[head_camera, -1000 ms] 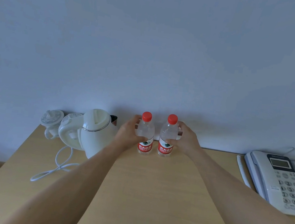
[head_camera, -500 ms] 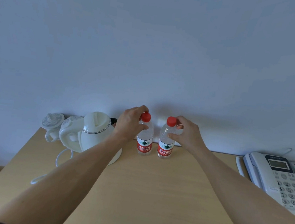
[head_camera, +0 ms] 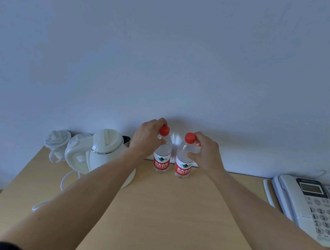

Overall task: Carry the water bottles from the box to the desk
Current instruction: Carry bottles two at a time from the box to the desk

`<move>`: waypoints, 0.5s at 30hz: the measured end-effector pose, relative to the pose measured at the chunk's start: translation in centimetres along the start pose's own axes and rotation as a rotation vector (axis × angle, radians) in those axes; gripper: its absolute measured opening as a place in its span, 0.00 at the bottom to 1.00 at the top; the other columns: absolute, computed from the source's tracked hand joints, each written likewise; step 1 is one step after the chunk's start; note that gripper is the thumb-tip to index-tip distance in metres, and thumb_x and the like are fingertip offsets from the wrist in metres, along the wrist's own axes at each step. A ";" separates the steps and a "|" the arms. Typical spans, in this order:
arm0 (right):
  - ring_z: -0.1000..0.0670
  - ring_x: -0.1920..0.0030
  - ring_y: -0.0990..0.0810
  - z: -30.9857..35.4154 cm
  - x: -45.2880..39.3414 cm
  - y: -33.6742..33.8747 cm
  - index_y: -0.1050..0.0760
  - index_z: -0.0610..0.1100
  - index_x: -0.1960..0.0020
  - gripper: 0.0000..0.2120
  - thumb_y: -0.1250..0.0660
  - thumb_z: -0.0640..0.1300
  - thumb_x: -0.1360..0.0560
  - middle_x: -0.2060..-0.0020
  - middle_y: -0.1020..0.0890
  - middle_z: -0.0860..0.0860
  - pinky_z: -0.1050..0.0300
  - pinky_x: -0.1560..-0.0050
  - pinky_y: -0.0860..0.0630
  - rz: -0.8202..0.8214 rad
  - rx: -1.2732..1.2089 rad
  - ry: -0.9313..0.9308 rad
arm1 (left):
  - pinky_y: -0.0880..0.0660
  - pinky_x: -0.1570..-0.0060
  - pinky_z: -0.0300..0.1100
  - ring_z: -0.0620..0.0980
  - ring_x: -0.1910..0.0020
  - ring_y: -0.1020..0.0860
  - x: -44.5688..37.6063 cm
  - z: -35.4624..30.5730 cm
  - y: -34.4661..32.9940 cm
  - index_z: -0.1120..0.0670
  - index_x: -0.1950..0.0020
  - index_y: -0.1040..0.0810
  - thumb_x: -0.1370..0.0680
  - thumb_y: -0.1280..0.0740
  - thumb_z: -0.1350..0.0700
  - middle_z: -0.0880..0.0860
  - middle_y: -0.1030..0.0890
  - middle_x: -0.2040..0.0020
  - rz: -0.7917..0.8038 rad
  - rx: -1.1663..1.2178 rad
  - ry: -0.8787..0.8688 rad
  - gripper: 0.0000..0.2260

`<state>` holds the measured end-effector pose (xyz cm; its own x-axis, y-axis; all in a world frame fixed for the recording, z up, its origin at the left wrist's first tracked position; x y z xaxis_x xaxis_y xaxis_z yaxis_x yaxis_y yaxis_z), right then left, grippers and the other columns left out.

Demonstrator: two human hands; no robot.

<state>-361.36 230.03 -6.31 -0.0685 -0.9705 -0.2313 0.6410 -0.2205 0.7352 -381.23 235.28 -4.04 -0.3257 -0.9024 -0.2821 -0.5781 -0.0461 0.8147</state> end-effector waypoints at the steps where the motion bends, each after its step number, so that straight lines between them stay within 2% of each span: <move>1: 0.45 0.50 0.21 0.1 -0.2 -0.1 0.24 0.41 0.45 0.20 0.23 0.35 0.34 0.53 0.19 0.46 0.49 0.48 0.24 -0.010 -0.009 0.002 | 0.22 0.49 0.53 0.56 0.53 0.21 0.0 0.0 0.0 0.57 0.40 0.24 0.29 0.22 0.59 0.55 0.19 0.50 0.001 -0.002 -0.001 0.20; 6: 0.48 0.51 0.22 0.7 -1.0 -0.9 0.23 0.42 0.44 0.20 0.23 0.35 0.34 0.54 0.19 0.49 0.52 0.48 0.24 -0.039 -0.050 0.015 | 0.22 0.49 0.53 0.56 0.52 0.21 0.1 0.0 0.2 0.57 0.39 0.24 0.28 0.22 0.58 0.56 0.19 0.48 0.003 -0.008 -0.006 0.21; 15: 0.52 0.56 0.24 1.0 -1.3 -1.7 0.22 0.43 0.42 0.23 0.22 0.36 0.35 0.58 0.23 0.55 0.60 0.54 0.30 -0.075 -0.057 0.040 | 0.22 0.49 0.53 0.56 0.52 0.21 0.0 0.4 0.2 0.58 0.39 0.23 0.29 0.21 0.60 0.56 0.18 0.49 -0.005 0.004 -0.004 0.21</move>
<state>-363.17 231.60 -6.62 -0.0887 -0.9465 -0.3103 0.6777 -0.2856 0.6776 -381.63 235.46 -4.02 -0.3260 -0.9002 -0.2887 -0.5829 -0.0491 0.8111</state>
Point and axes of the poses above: each hand's wrist, its own x-axis away from the middle knuckle, its own y-axis out of the back of the hand, z = x × y, the point moved 3 cm from there along -x, towards the middle knuckle
